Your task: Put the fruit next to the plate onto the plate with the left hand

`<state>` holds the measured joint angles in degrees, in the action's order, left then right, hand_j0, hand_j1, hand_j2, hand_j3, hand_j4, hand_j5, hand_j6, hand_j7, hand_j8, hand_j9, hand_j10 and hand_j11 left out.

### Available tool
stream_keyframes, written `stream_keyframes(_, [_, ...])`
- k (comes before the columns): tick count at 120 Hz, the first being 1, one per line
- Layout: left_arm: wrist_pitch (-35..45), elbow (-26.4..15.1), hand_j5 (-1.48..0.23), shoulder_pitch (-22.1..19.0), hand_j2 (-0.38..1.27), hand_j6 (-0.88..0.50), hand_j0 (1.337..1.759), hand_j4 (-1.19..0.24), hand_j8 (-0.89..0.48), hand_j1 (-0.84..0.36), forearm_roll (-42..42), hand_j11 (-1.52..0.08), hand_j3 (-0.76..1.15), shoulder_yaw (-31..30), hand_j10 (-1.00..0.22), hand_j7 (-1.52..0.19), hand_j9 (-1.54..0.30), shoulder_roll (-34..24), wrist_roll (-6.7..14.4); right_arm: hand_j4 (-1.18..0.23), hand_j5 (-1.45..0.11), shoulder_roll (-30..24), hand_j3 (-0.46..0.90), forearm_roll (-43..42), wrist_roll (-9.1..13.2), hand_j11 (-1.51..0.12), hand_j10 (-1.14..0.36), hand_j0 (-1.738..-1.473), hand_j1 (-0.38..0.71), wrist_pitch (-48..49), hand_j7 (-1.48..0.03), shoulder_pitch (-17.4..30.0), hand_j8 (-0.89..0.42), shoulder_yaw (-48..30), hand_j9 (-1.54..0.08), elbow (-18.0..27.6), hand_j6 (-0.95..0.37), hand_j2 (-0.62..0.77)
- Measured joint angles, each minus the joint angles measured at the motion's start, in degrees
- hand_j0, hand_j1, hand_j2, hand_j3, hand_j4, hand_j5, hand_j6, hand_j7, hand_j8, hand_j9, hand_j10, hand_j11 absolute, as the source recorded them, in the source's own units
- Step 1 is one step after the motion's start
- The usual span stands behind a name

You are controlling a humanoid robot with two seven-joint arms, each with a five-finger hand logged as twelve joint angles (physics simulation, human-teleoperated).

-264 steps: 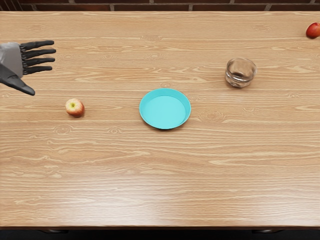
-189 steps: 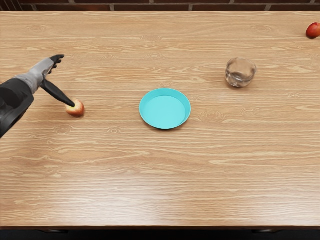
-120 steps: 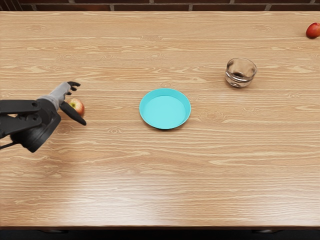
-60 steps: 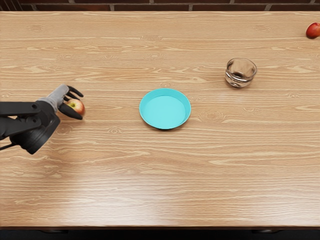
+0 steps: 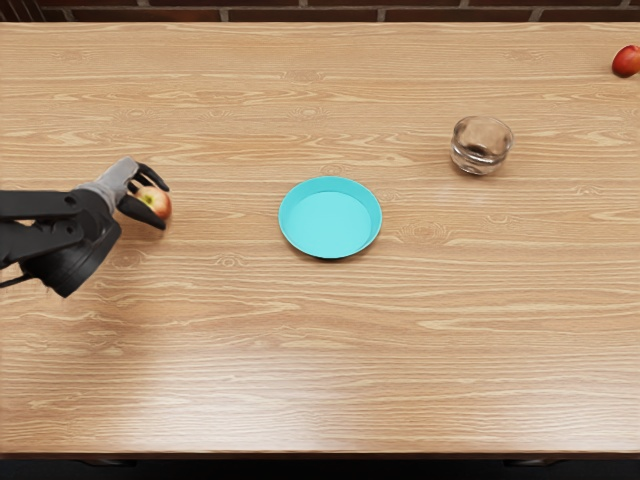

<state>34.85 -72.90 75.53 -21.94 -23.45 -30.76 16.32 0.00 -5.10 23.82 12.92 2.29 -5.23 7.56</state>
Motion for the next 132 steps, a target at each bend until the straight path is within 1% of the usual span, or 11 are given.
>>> stream_keyframes(19, [0.02,-0.70,-0.87,3.89,0.30,-0.41,1.655,-0.63,-0.38,-0.30,0.10,-0.85,0.00,-0.07,-0.63,-0.86,-0.85,2.71,0.06,0.00,0.00,0.00,0.00,0.00,0.00,0.00,0.00,-1.658,-0.35,0.00,0.00,0.00,0.00,0.02,0.00,0.00,0.00,0.00])
stream_keyframes(38, [-0.01,-0.97,-0.89,7.51,0.32,-0.41,1.655,-0.62,-0.40,-0.28,0.29,-0.85,0.00,-0.10,-0.64,-0.87,-0.85,8.21,0.24,0.00,0.00,0.00,0.00,0.00,0.00,0.00,0.00,-1.658,-0.35,0.00,0.00,0.00,0.00,0.02,0.00,0.00,0.00,0.00])
stream_keyframes(40, [-0.01,-0.98,-0.89,7.81,0.30,-0.42,1.655,-0.62,-0.40,-0.28,0.31,-0.85,0.00,-0.10,-0.64,-0.87,-0.85,8.75,0.31,0.00,0.00,0.00,0.00,0.00,0.00,0.00,0.00,-1.658,-0.35,0.00,0.00,0.00,0.00,0.02,0.00,0.00,0.00,0.00])
stream_keyframes(49, [-0.03,-1.02,-0.89,8.94,0.34,-0.44,1.656,-0.62,-0.42,-0.27,0.43,-0.86,0.00,-0.10,-0.64,-0.87,-0.85,11.07,0.45,0.00,0.00,0.00,0.00,0.00,0.00,0.00,0.00,-1.658,-0.35,0.00,0.00,0.00,0.00,0.02,0.00,0.00,0.00,0.00])
stream_keyframes(53, [0.01,-1.02,-0.89,9.15,0.29,-0.44,1.655,-0.62,-0.42,-0.26,0.50,-0.86,0.00,-0.09,-0.64,-0.87,-0.85,12.13,0.53,0.00,0.00,0.00,0.00,0.00,0.00,0.00,0.00,-1.658,-0.35,0.00,0.00,0.00,0.00,0.01,0.00,0.00,0.00,0.00])
stream_keyframes(58, [0.02,-1.03,-0.89,9.93,0.29,-0.46,1.656,-0.62,-0.45,-0.23,0.64,-0.85,0.00,-0.09,-0.64,-0.87,-0.85,13.68,0.60,0.00,0.00,0.00,0.00,0.00,0.00,0.00,0.00,-1.658,-0.35,0.00,0.00,0.00,0.00,0.01,0.00,0.00,0.00,0.00])
stream_keyframes(67, [-0.03,-1.04,-0.90,10.22,0.34,-0.47,1.656,-0.62,-0.45,-0.24,0.75,-0.85,0.00,-0.06,-0.64,-0.88,-0.85,15.15,0.61,0.00,0.00,0.00,0.00,0.00,0.00,0.00,0.00,-1.658,-0.35,0.00,0.00,0.00,0.00,0.01,0.00,0.00,0.00,0.00])
stream_keyframes(78, [-0.01,-1.02,-0.91,10.69,0.32,-0.47,1.656,-0.62,-0.44,-0.24,0.81,-0.86,0.00,-0.04,-0.65,-0.88,-0.86,16.80,0.66,0.00,0.00,0.00,0.00,0.00,0.00,0.00,0.00,-1.658,-0.35,0.00,0.00,0.00,0.00,-0.01,0.00,0.00,0.00,0.00])
stream_keyframes(107, [0.03,-1.00,-0.90,11.13,0.38,-0.47,1.657,-0.63,-0.44,-0.26,0.86,-0.86,0.00,0.10,-0.65,-0.88,-0.86,20.23,0.67,0.00,0.00,0.00,0.00,0.00,0.00,0.00,0.00,-1.658,-0.35,0.00,0.00,0.00,0.00,0.01,0.00,0.00,0.00,0.00])
stream_keyframes(127, [0.02,-0.68,-0.90,10.15,0.40,-0.46,1.657,-0.63,-0.43,-0.28,0.84,-0.86,0.00,0.28,-0.65,-0.87,-0.86,22.13,0.67,0.00,0.00,0.00,0.00,0.00,0.00,0.00,0.00,-1.658,-0.35,0.00,0.00,0.00,0.00,0.02,0.00,0.00,0.00,0.00])
stream_keyframes(132, [0.05,-0.52,-0.89,9.56,0.38,-0.46,1.657,-0.63,-0.42,-0.29,0.76,-0.86,0.00,0.30,-0.65,-0.87,-0.86,22.42,0.65,0.00,0.00,0.00,0.00,0.00,0.00,0.00,0.00,-1.658,-0.35,0.00,0.00,0.00,0.00,0.01,0.00,0.00,0.00,0.00])
